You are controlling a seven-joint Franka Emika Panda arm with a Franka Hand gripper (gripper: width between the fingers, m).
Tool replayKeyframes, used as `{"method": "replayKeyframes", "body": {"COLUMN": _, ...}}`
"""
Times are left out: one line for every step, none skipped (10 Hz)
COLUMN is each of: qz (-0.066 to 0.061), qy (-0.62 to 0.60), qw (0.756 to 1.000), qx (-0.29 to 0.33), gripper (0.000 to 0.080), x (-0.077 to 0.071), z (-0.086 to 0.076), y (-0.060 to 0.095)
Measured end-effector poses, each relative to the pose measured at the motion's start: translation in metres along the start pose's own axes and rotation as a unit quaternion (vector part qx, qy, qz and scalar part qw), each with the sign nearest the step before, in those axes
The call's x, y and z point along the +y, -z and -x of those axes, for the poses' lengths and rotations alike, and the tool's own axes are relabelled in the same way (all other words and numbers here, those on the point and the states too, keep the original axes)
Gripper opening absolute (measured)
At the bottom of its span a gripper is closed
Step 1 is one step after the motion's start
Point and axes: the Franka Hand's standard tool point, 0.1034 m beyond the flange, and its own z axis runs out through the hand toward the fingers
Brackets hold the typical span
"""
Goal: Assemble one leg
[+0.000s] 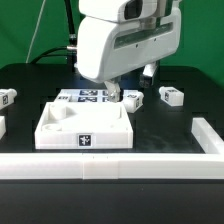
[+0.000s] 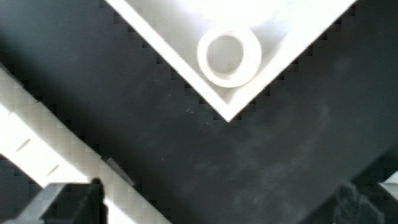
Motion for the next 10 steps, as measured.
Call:
{"method": "replayKeyframes", "body": {"qz": 0.0, "qy": 0.0, "qw": 1.0, "qx": 0.0, "gripper": 0.065, "x": 0.0, "z": 0.0, "y": 0.0}}
{"method": "replayKeyframes", "body": {"qz": 0.0, "qy": 0.0, "qw": 1.0, "qx": 0.0, "gripper": 0.065, "x": 0.0, "z": 0.0, "y": 0.0}}
{"method": "replayKeyframes", "body": {"qz": 0.0, "qy": 0.0, "qw": 1.0, "qx": 0.0, "gripper": 0.065, "x": 0.0, "z": 0.0, "y": 0.0}}
{"method": "replayKeyframes", "body": {"qz": 0.0, "qy": 0.0, "qw": 1.0, "qx": 0.0, "gripper": 0.065, "x": 0.0, "z": 0.0, "y": 0.0}}
{"method": "replayKeyframes", "body": {"qz": 0.0, "qy": 0.0, "qw": 1.0, "qx": 0.0, "gripper": 0.065, "x": 0.0, "z": -0.0001, "y": 0.0}}
{"method": "replayKeyframes", "body": {"qz": 0.0, "qy": 0.0, "qw": 1.0, "qx": 0.0, "gripper": 0.065, "x": 0.0, "z": -0.0001, "y": 0.0}}
{"method": "replayKeyframes", "body": {"qz": 0.0, "qy": 0.0, "qw": 1.0, "qx": 0.0, "gripper": 0.065, "x": 0.0, "z": -0.0001, "y": 0.0}}
{"method": "replayKeyframes", "body": {"qz": 0.002, "qy": 0.005, "qw": 1.0, "qx": 0.003, "gripper": 0.065, "x": 0.0004, "z": -0.0002, "y": -0.0005}}
{"method": "replayKeyframes", "body": {"qz": 0.013, "qy": 0.022, "qw": 1.0, "qx": 0.015, "gripper": 0.065, "x": -0.0005, "z": 0.0016, "y": -0.005}}
{"method": "replayKeyframes", "body": {"qz": 0.025, "qy": 0.037, "qw": 0.999, "qx": 0.027, "gripper": 0.065, "x": -0.0042, "z": 0.0051, "y": -0.009}}
